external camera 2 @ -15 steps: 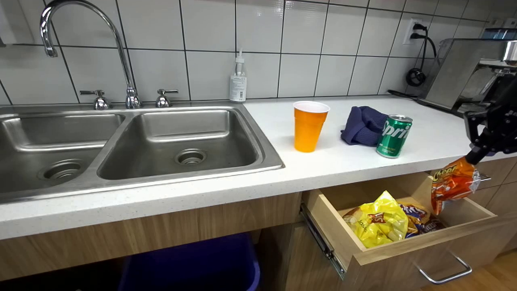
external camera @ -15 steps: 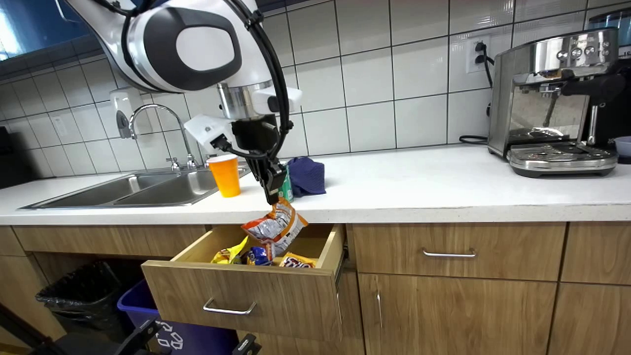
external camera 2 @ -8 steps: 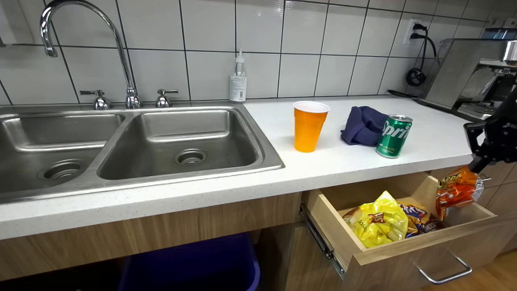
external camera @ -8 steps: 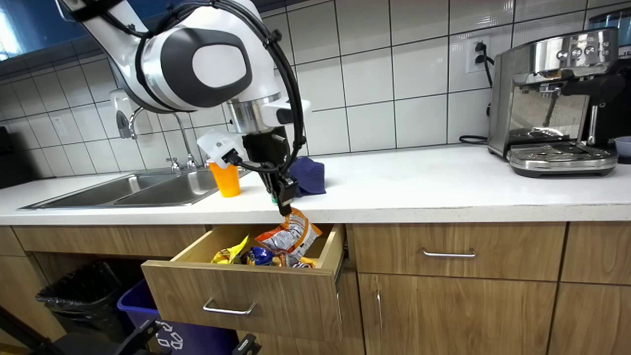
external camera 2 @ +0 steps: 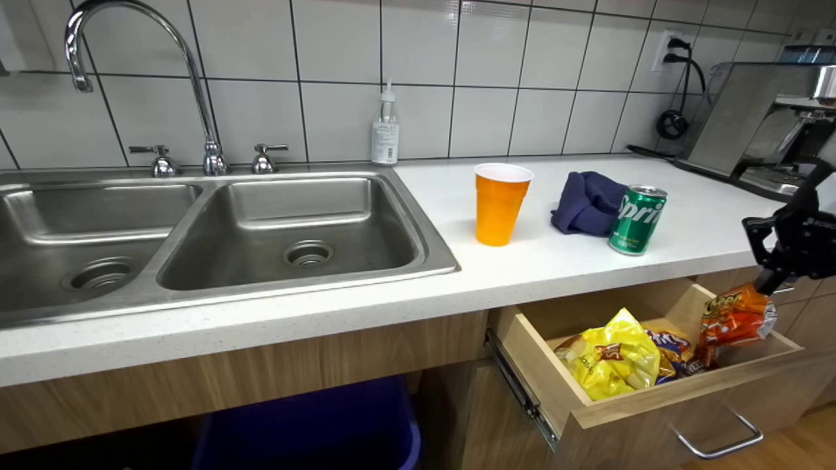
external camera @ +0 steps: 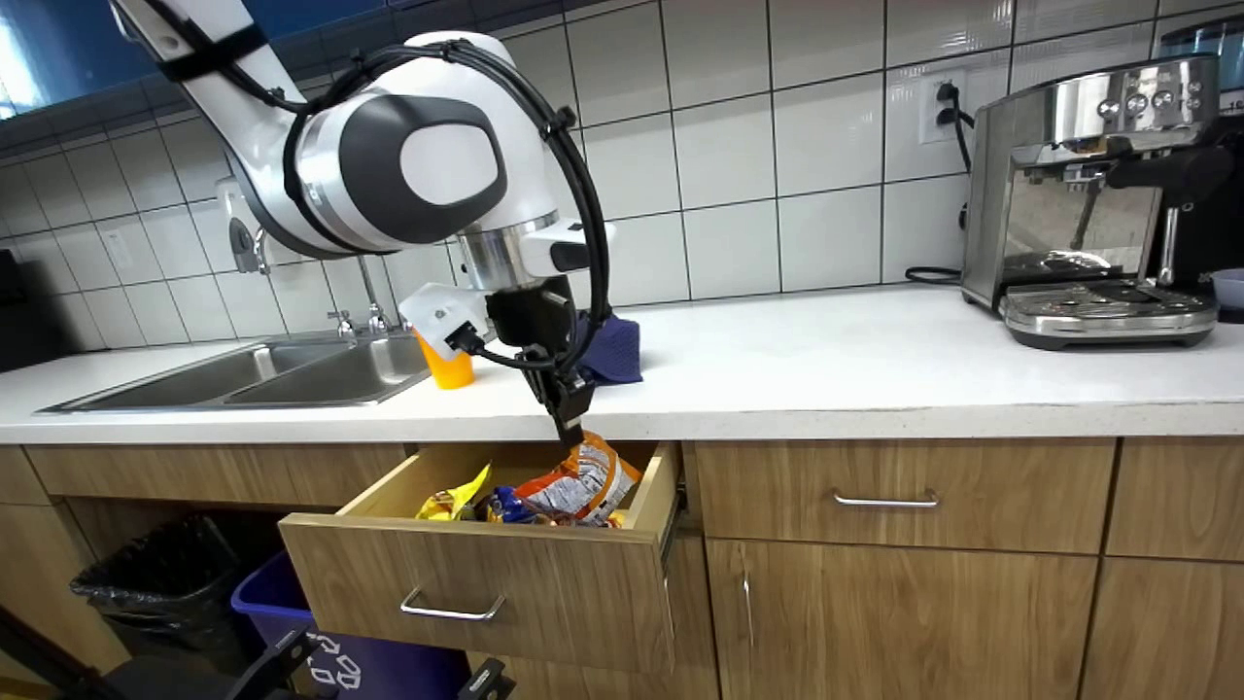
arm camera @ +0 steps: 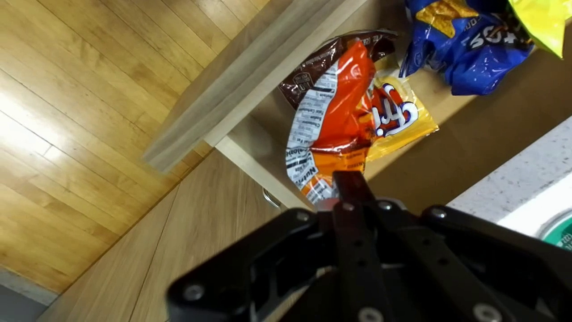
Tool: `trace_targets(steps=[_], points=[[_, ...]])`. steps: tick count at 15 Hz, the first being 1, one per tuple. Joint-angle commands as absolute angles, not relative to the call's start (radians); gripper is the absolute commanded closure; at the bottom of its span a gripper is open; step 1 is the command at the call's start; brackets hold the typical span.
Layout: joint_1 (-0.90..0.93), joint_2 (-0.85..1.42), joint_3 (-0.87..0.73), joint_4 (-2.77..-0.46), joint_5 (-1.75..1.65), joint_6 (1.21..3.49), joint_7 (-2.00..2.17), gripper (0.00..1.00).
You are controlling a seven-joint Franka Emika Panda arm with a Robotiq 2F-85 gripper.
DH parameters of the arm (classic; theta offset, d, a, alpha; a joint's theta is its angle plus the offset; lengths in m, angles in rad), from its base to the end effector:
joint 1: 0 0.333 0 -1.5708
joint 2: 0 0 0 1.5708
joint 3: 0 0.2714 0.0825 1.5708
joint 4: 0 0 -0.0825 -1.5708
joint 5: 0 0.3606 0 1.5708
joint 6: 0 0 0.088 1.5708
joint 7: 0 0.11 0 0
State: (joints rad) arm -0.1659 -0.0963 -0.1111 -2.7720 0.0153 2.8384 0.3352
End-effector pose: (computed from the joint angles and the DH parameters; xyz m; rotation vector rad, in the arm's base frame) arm 0.3813 -0.1079 0.2314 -2.9588 0.9589 -0.2517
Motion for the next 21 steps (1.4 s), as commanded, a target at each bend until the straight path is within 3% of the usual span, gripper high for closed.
trace_targets(steps=[1, 11, 21], points=[[-0.185, -0.069, -0.094, -2.753, -0.051, 2.859, 0.401, 0.72], [-0.183, -0.073, -0.094, -2.737, -0.147, 2.852, 0.482, 0.01], [-0.177, -0.071, -0.096, -2.734, -0.125, 2.887, 0.469, 0.00]])
